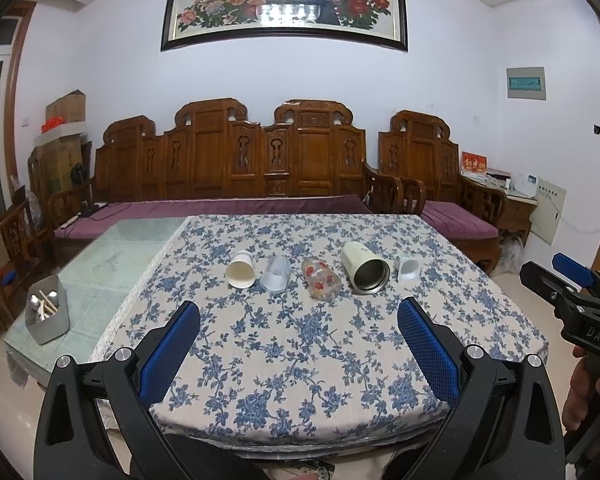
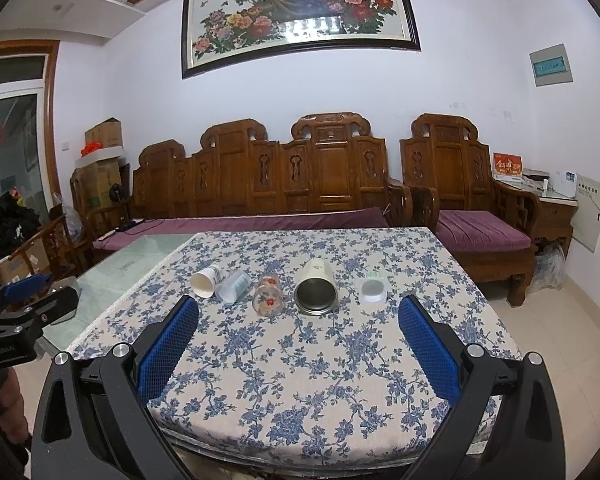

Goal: Flip cup upside down
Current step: 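Move the left tool to the printed glass tumbler and close around it, then lift the printed glass tumbler off the table with the left tool, then pass the tumbler from the left tool while the right tool closes on it, then rotate the held tumbler with the right tool so its rim faces down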

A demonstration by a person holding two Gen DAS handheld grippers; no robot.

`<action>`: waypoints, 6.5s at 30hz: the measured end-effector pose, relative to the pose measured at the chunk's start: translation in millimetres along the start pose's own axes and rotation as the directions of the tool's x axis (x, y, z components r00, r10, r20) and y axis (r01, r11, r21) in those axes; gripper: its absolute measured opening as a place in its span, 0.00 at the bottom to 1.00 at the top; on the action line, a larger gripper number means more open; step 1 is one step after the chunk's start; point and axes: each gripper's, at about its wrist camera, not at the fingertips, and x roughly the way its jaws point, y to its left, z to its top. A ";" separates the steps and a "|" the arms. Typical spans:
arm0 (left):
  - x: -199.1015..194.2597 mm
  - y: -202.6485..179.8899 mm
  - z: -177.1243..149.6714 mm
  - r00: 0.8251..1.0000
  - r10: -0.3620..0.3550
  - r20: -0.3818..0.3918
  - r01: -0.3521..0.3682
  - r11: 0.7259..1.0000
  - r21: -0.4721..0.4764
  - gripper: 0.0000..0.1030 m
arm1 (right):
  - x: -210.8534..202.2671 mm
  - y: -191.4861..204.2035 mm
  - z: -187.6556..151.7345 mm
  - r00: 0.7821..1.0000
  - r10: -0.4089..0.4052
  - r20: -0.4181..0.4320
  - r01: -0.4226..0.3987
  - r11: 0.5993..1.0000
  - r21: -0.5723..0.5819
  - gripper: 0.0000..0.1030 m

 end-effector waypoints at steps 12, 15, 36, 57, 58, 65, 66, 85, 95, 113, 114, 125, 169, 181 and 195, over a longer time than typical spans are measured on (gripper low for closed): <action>68.4 7.6 1.7 0.990 -0.026 -0.138 0.029 0.999 0.019 0.92 | 65.7 -8.0 -4.6 0.997 0.019 -0.071 -0.021 0.999 -0.029 0.97; 96.9 10.4 4.2 0.984 -0.022 -0.178 0.029 0.999 0.033 0.92 | 95.6 -11.3 -5.3 0.994 0.037 -0.098 -0.041 0.999 -0.031 0.97; 268.0 19.3 40.5 0.921 -0.103 -0.377 0.103 0.994 -0.022 0.89 | 273.6 -38.3 -8.8 0.956 0.093 -0.277 -0.097 0.995 0.001 0.87; 457.1 -25.8 35.7 0.758 -0.116 -0.642 0.092 0.993 -0.071 0.69 | 313.2 -60.6 -45.5 0.922 0.152 -0.357 -0.137 0.988 0.067 0.84; 461.5 -28.2 34.7 0.750 -0.105 -0.653 0.085 0.994 -0.062 0.68 | 313.4 -62.9 -46.6 0.920 0.153 -0.361 -0.137 0.988 0.071 0.84; 490.2 -39.7 22.4 0.693 -0.032 -0.721 0.044 0.999 -0.002 0.62 | 315.8 -69.6 -49.3 0.916 0.162 -0.368 -0.137 0.986 0.094 0.84; 492.3 -39.2 21.5 0.689 -0.031 -0.724 0.040 0.999 -0.004 0.62 | 316.0 -70.0 -48.9 0.916 0.163 -0.368 -0.137 0.986 0.095 0.83; 497.0 -33.5 12.0 0.631 -0.022 -0.775 0.040 0.999 0.004 0.55 | 312.5 -76.2 -46.0 0.919 0.156 -0.362 -0.126 0.986 0.105 0.84; 415.5 -34.4 11.5 0.688 -0.080 -0.721 0.124 0.992 0.008 0.55 | 308.8 -80.4 -48.2 0.926 0.108 -0.362 -0.081 0.993 0.090 0.84; 332.1 -72.5 -54.1 0.711 -0.160 -0.684 0.216 0.976 -0.004 0.55 | 304.3 -92.8 -48.7 0.930 0.052 -0.364 -0.023 0.996 0.083 0.84; 331.4 -73.4 -57.1 0.710 -0.162 -0.685 0.218 0.976 -0.005 0.55 | 304.8 -91.3 -48.9 0.930 0.053 -0.365 -0.026 0.997 0.079 0.84; 323.2 -65.5 -54.7 0.736 -0.203 -0.645 0.243 0.970 -0.028 0.57 | 302.7 -79.9 -49.5 0.926 0.029 -0.376 -0.017 0.999 0.037 0.84; 239.4 72.1 -29.6 0.951 -0.050 -0.304 0.041 0.998 -0.037 0.91 | 377.0 52.6 -91.9 0.583 0.135 -0.801 -0.065 0.991 0.120 0.67; 239.0 71.2 -29.3 0.951 -0.054 -0.305 0.044 0.998 -0.041 0.91 | 344.0 58.1 -70.0 0.689 0.130 -0.713 -0.137 0.989 0.048 0.57; 238.8 68.8 -29.7 0.951 -0.055 -0.306 0.046 0.998 -0.036 0.91 | 312.2 69.3 -51.9 0.827 0.075 -0.557 -0.194 0.968 -0.157 0.56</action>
